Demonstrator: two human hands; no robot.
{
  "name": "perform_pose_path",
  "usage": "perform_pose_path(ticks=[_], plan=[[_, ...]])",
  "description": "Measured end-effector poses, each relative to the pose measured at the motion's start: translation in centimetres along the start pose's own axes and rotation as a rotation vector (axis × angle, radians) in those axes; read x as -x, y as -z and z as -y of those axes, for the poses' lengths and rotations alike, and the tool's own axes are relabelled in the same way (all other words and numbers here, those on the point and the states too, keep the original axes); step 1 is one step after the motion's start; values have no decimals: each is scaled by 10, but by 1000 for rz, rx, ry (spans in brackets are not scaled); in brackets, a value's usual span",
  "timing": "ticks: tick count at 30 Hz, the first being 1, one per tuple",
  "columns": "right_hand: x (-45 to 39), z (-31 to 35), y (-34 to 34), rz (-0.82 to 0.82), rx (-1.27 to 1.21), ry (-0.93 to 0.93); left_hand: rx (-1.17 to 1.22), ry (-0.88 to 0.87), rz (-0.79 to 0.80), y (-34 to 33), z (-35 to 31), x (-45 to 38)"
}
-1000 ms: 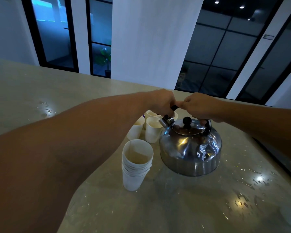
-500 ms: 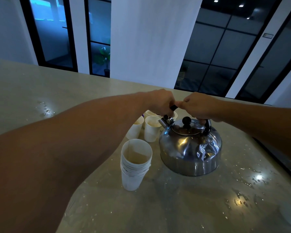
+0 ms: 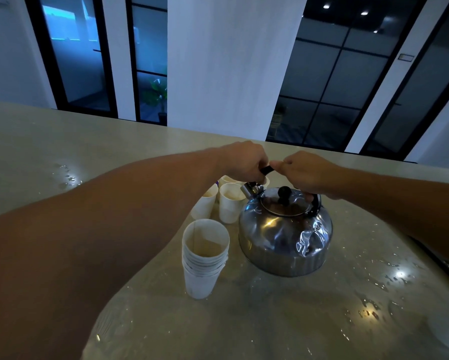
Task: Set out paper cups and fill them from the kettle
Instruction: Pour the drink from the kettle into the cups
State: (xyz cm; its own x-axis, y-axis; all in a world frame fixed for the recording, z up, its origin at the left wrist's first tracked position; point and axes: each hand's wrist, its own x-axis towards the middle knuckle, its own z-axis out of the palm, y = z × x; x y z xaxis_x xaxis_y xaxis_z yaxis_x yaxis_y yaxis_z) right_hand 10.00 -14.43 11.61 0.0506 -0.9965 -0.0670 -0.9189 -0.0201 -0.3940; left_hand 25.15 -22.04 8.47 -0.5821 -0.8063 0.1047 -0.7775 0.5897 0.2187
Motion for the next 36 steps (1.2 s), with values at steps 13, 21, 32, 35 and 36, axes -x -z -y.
perform_pose_path(ticks=[13, 21, 32, 35, 36], plan=[[46, -34, -29, -29, -24, 33, -179, -60, 80, -12, -45, 33], [78, -47, -42, -8, -76, -18, -210, -86, 141, -26, -73, 51], [96, -61, -40, -36, 131, -16, -9, -56, 166, -31, -75, 78], [106, -52, -39, -226, 354, 172, 213, 47, -81, -2, -58, 105], [111, -42, -39, -259, 341, 234, 312, 92, -182, 6, -51, 121]])
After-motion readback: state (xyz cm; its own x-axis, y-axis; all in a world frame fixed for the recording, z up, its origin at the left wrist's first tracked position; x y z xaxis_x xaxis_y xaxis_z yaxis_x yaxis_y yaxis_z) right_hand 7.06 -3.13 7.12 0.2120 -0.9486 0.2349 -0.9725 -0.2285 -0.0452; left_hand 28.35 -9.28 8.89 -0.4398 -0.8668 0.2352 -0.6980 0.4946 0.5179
